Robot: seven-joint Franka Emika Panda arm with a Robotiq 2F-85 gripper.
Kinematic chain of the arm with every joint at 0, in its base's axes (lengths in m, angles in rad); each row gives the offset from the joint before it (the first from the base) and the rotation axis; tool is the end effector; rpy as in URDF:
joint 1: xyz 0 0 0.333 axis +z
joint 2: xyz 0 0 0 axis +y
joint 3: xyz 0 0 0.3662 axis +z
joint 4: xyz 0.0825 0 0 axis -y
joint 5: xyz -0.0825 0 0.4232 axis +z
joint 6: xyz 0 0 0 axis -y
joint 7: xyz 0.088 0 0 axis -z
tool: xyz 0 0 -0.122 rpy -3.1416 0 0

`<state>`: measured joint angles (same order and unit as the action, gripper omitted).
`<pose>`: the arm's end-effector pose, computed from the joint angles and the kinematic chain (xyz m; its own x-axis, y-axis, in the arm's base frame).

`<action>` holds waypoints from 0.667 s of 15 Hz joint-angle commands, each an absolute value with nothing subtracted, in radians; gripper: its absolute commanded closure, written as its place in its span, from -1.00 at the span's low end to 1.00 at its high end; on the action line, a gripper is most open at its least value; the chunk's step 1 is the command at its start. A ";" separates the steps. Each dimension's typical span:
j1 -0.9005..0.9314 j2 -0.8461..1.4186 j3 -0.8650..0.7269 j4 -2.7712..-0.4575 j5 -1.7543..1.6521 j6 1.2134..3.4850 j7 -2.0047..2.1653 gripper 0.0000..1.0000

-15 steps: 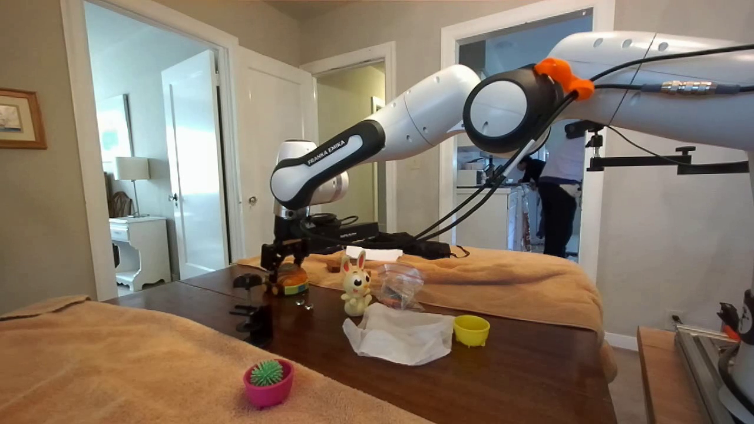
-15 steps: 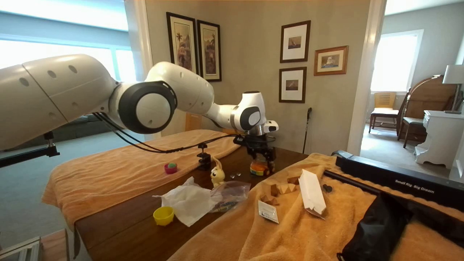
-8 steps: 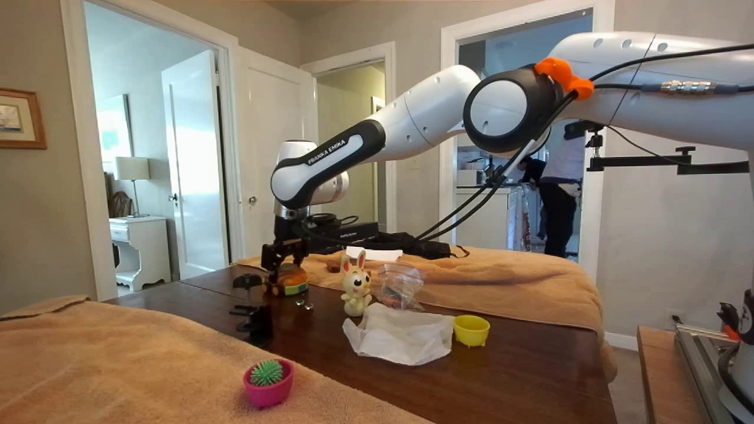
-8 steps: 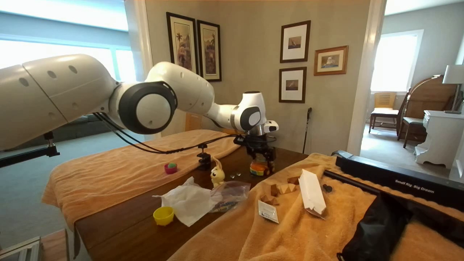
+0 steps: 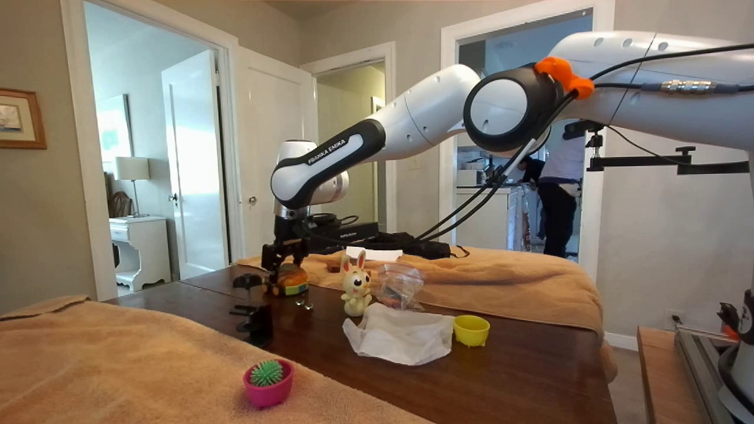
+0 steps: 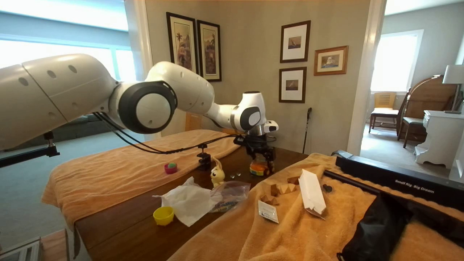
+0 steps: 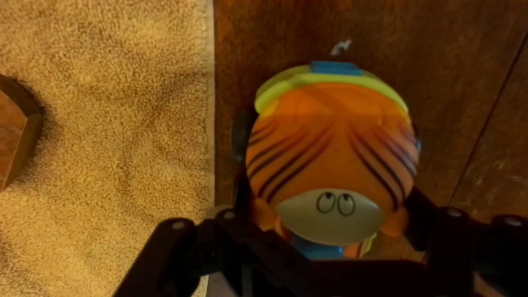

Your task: Move the toy car to the left then forward

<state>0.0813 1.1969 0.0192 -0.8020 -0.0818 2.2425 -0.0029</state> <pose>0.9017 0.0790 0.1923 0.9614 0.1348 0.2401 0.1246 -0.9906 0.0572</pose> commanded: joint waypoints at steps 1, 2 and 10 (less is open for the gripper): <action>0.086 1.174 0.031 -0.876 -0.086 2.272 -0.036 -0.13; 0.087 1.169 0.030 -0.886 -0.089 2.276 -0.041 -0.13; 0.102 1.102 0.004 -0.985 -0.094 2.267 0.005 -0.13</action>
<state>0.0864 1.1563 0.0136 -0.8701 -0.0838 2.2484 -0.0193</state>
